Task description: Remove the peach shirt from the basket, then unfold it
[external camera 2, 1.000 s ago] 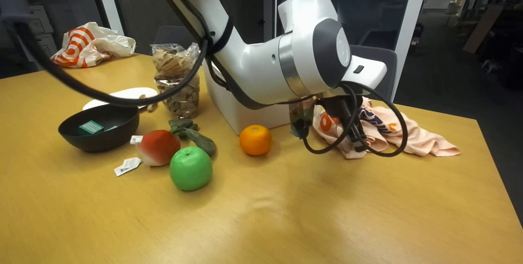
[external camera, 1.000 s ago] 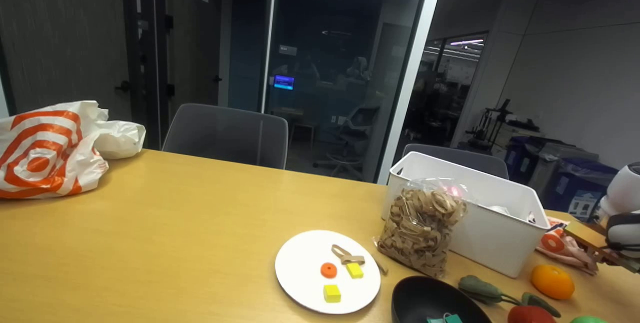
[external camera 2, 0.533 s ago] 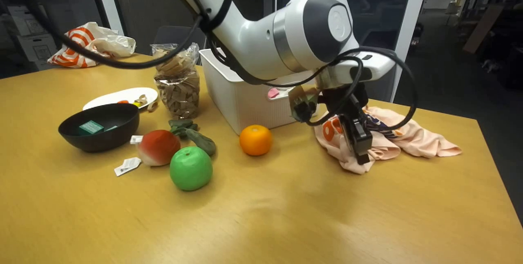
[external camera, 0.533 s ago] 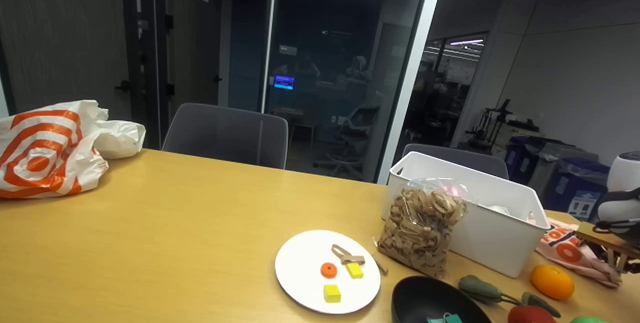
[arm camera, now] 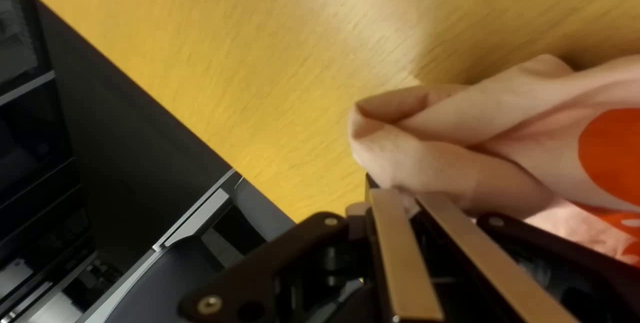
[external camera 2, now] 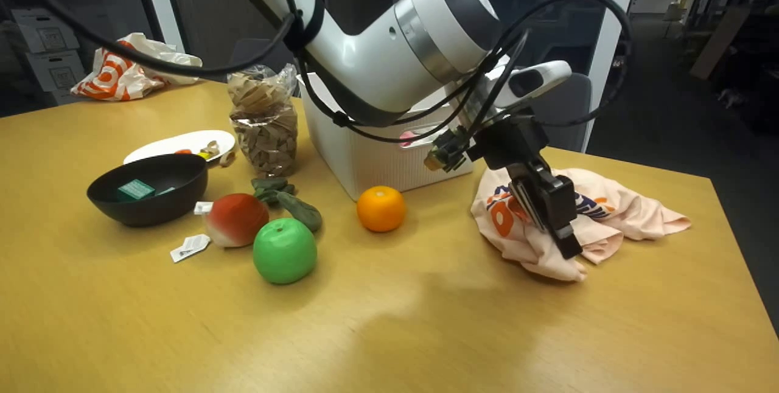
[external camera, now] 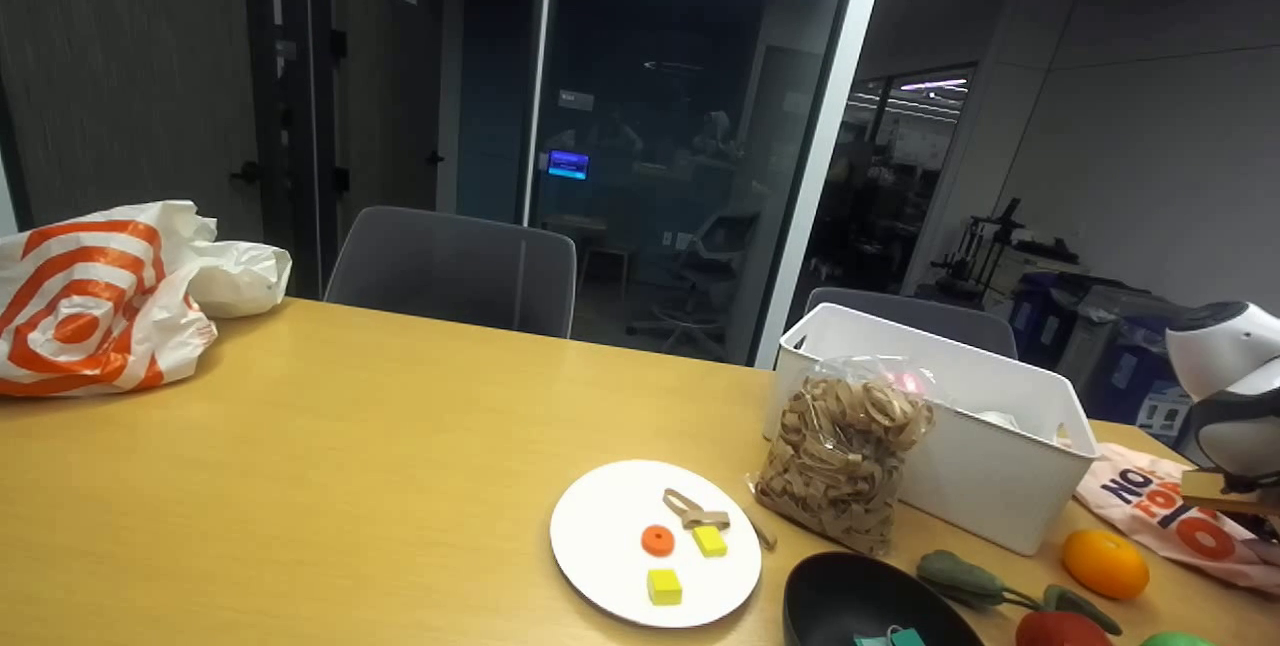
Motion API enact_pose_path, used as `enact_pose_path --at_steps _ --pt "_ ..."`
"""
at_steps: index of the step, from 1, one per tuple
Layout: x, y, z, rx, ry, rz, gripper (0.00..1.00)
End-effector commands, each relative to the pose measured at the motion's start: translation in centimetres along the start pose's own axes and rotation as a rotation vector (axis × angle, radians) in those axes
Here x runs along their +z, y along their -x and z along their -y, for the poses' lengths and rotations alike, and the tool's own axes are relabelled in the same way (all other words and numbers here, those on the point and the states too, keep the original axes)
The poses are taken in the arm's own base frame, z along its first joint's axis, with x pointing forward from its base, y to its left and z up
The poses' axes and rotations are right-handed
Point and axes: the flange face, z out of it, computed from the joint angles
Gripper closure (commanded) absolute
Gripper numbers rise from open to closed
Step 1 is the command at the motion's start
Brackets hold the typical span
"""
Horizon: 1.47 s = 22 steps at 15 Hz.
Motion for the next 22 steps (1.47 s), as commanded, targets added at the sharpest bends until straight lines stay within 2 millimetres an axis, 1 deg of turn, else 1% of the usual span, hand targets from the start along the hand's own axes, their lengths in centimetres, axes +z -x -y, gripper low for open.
enact_pose_path --at_steps 1,4,7,9,13,15,16,17,18,19,20,22 --pt "-0.3 -0.2 0.0 -0.036 0.087 -0.174 0.98" --pt "0.1 0.1 -0.2 -0.094 0.149 -0.339 0.98" --pt "1.1 0.7 -0.7 -0.153 0.219 -0.497 0.98" --pt "1.4 0.8 -1.0 -0.187 0.253 -0.602 0.98" --pt "0.9 0.3 -1.7 -0.230 0.284 -0.818 0.98" --pt "0.6 0.2 -1.6 -0.233 0.270 -0.932 0.98" --pt "0.0 -0.1 -1.5 -0.212 0.264 -0.997 0.90" --pt "0.0 -0.1 -1.5 -0.207 0.268 -1.019 0.68" --pt "0.1 0.0 -1.4 -0.201 0.270 -1.025 0.65" --pt "0.0 0.2 -1.4 -0.203 0.263 -1.007 0.65" --pt "0.1 0.3 -1.3 -0.201 0.256 -0.984 0.60" --pt "-0.3 0.0 -1.7 -0.169 0.223 -0.914 0.44"
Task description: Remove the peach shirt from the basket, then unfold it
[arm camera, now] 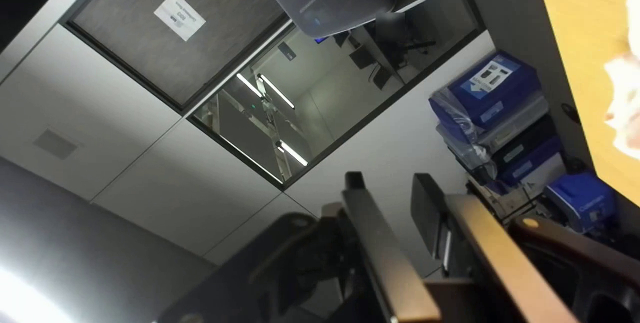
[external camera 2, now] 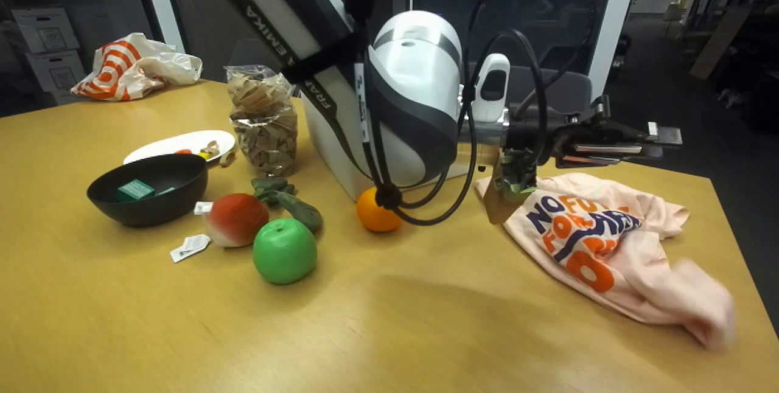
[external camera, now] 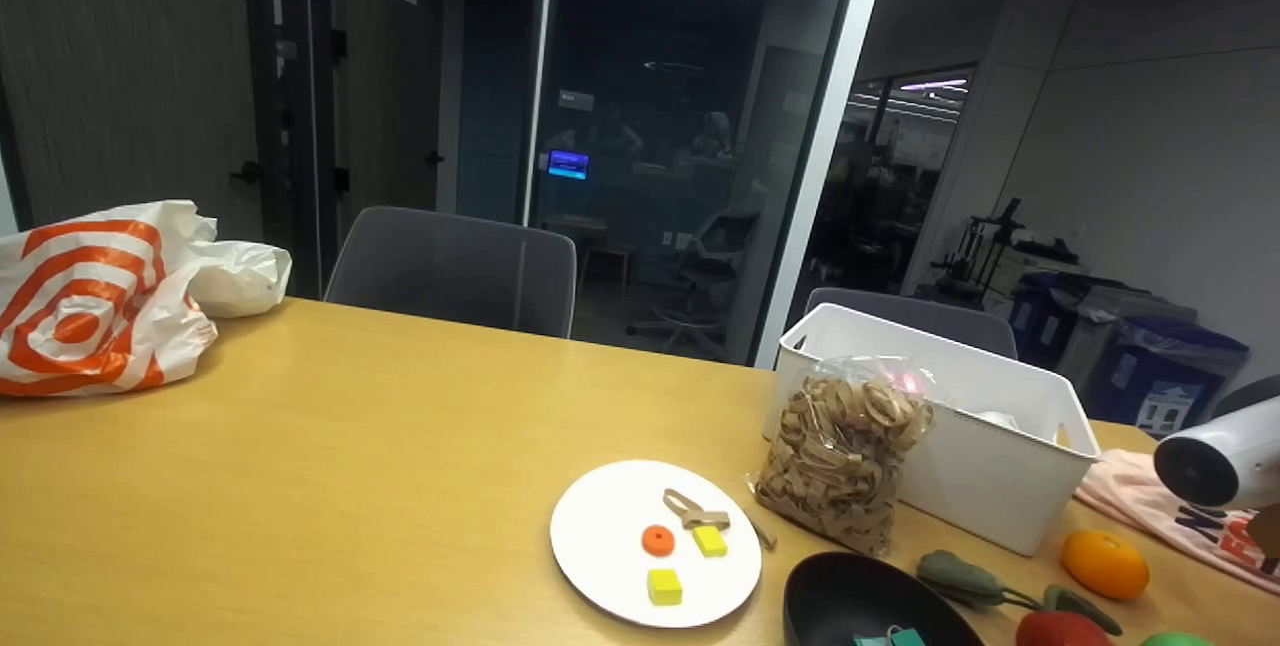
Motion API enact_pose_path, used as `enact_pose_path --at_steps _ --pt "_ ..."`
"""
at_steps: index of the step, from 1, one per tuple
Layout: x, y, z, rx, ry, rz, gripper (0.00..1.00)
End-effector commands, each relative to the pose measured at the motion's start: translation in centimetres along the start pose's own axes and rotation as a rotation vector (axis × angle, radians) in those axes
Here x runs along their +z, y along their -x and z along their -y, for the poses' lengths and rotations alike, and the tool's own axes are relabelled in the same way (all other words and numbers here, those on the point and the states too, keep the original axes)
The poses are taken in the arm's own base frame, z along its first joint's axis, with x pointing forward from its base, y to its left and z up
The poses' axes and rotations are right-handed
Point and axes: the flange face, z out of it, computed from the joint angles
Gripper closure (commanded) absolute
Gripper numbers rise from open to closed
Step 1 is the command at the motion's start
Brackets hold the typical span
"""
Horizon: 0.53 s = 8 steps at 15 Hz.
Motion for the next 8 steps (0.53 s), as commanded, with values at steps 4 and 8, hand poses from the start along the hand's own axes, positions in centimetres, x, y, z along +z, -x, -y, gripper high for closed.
enact_pose_path --at_steps 4,8 --pt "-0.3 -4.2 -4.6 0.194 -0.058 0.198 0.13" --pt "0.4 -9.1 -8.2 0.287 -0.174 0.385 0.00"
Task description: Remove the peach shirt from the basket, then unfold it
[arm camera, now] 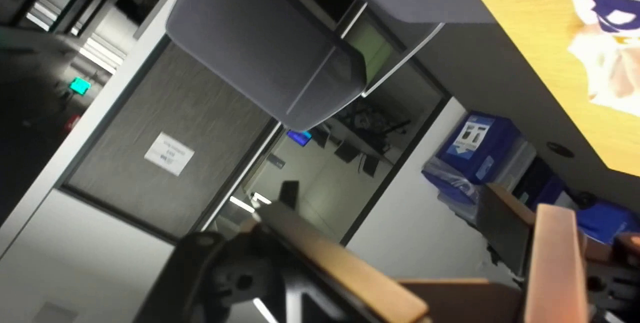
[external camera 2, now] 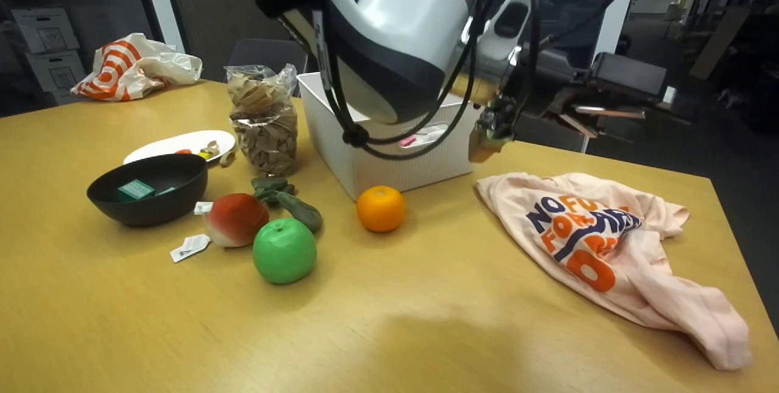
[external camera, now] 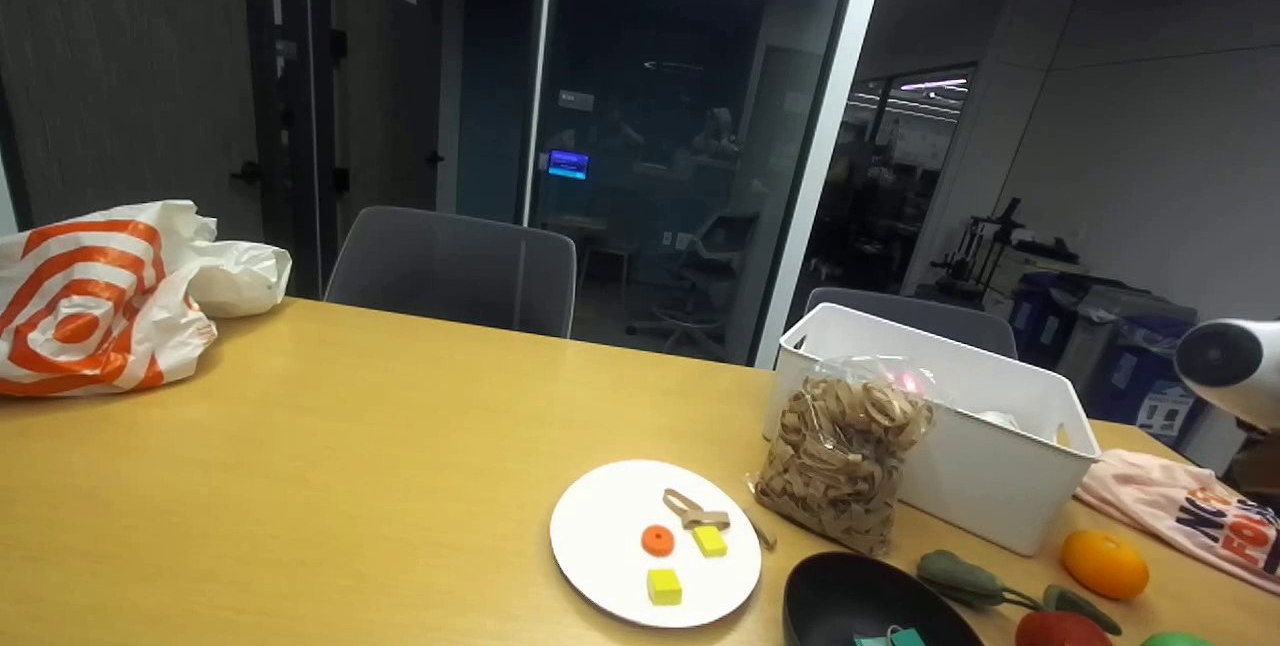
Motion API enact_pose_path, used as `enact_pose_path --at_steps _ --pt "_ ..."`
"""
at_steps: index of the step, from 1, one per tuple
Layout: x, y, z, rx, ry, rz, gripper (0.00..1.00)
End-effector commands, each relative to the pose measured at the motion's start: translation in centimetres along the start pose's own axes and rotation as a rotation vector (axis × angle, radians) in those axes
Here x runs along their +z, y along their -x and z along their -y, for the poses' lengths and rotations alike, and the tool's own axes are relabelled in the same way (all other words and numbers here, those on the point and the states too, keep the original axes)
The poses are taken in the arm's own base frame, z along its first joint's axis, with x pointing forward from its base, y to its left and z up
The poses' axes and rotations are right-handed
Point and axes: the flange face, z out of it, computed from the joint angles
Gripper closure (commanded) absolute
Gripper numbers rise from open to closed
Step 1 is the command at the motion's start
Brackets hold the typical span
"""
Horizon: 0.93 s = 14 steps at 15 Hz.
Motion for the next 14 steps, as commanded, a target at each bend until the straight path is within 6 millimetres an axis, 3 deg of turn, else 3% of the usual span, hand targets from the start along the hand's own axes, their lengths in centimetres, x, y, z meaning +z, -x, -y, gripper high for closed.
enact_pose_path --at_steps 1,4,9,14 --pt "-0.7 -5.1 -2.8 0.055 -0.107 0.153 0.00" --pt "-0.5 -6.6 -3.1 0.072 -0.155 0.333 0.00" --pt "-0.7 -8.5 -1.8 0.091 -0.241 0.662 0.00" --pt "-0.8 -11.6 -2.9 0.220 -0.269 0.720 0.00"
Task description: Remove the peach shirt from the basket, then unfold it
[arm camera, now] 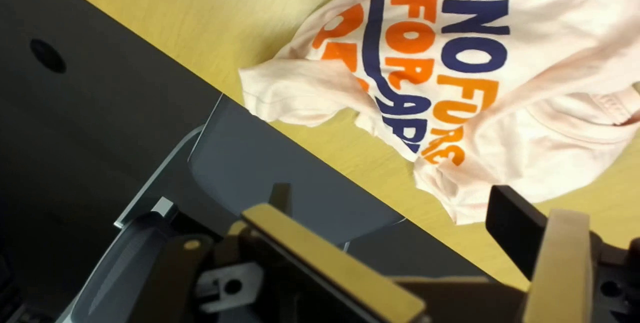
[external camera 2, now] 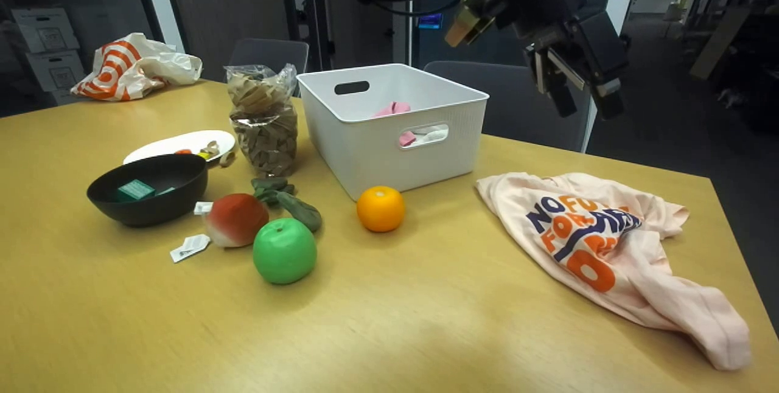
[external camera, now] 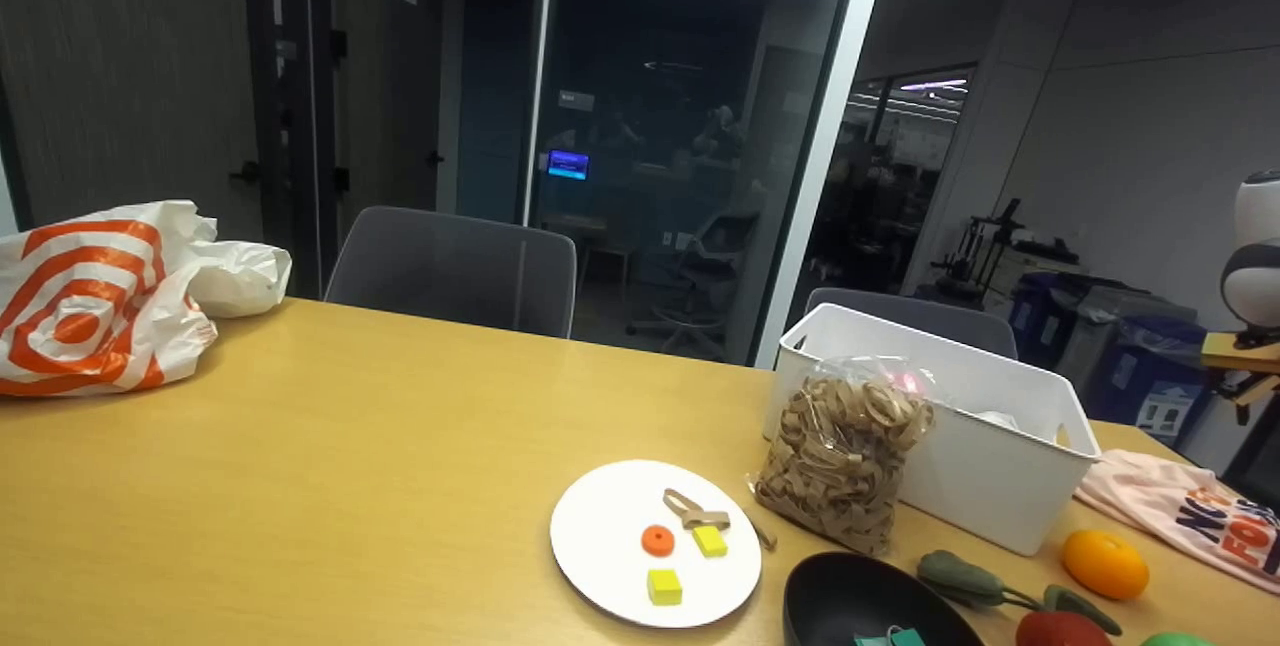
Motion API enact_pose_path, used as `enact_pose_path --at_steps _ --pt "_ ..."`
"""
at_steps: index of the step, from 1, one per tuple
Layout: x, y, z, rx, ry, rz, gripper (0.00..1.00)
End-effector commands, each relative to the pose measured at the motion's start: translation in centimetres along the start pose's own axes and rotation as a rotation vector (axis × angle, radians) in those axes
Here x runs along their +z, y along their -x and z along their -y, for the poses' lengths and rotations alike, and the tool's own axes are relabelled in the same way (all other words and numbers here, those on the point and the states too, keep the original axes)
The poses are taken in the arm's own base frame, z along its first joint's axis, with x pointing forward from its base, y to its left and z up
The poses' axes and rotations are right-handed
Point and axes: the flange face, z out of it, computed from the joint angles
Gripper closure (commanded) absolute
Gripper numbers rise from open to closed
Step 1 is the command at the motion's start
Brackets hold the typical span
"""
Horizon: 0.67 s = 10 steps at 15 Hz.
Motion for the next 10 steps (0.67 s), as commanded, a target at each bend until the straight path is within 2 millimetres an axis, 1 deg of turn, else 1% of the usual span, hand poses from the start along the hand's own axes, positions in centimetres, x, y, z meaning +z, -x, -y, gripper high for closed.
enact_pose_path --at_steps 1,2,3,4,10 --pt "-1.9 -2.4 -0.4 0.057 -0.031 0.003 0.00" --pt "-2.0 -2.7 -0.5 0.071 -0.033 0.003 0.00" --pt "-1.3 -1.6 -0.5 0.056 -0.026 0.003 0.00" --pt "-1.4 -1.8 -0.7 0.062 -0.024 0.000 0.00" --pt "-0.8 -1.4 -0.3 0.053 -0.013 0.004 0.00"
